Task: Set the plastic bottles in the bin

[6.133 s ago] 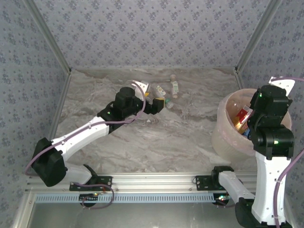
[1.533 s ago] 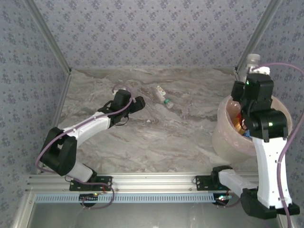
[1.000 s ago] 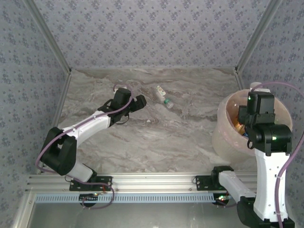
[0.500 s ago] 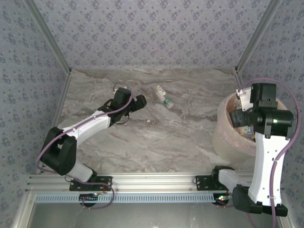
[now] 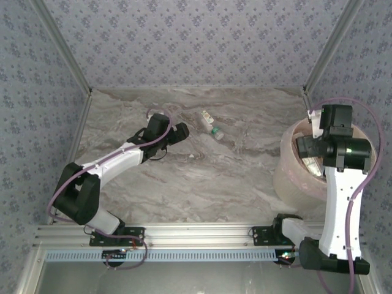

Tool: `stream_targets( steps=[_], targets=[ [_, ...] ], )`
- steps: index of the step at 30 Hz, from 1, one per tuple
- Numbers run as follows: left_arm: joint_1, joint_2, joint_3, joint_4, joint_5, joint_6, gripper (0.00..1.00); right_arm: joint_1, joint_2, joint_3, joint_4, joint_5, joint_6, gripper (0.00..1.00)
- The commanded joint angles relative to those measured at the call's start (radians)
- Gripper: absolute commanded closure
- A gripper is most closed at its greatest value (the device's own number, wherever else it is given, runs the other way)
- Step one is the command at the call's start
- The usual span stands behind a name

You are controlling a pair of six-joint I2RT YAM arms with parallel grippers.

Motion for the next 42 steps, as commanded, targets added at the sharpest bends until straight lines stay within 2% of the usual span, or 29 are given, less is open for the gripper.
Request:
stream_targets(
  steps=[1,8,13,17,23,26,32,42],
  targets=[
    [0.004,0.004,0.016,-0.008,0.003,0.002,0.02,-0.006,0.023,-0.043,-0.005,0.124,0.036,0.07],
    [0.004,0.006,0.018,-0.010,0.005,-0.003,0.02,0.004,-0.016,0.026,0.059,-0.030,0.040,0.06],
    [0.005,0.002,0.013,-0.007,0.004,-0.007,0.02,0.045,-0.021,0.120,0.097,-0.056,0.114,0.06],
    [0.004,0.001,0.010,-0.004,0.004,-0.012,0.02,0.139,-0.028,0.132,0.180,-0.069,0.193,0.00],
    [0.005,-0.017,-0.004,-0.002,-0.011,-0.012,0.02,0.343,-0.001,0.060,0.417,-0.151,0.260,0.00],
    [0.005,-0.035,-0.015,-0.004,-0.024,-0.012,0.02,0.428,0.058,0.006,0.563,-0.224,0.304,0.00],
    [0.013,-0.099,-0.056,-0.016,-0.071,-0.008,0.02,0.547,0.238,-0.112,0.879,-0.241,0.375,0.00],
    [0.062,-0.226,-0.158,-0.030,-0.127,-0.030,0.02,0.589,0.671,-0.038,0.984,-0.225,0.417,0.00]
  ],
)
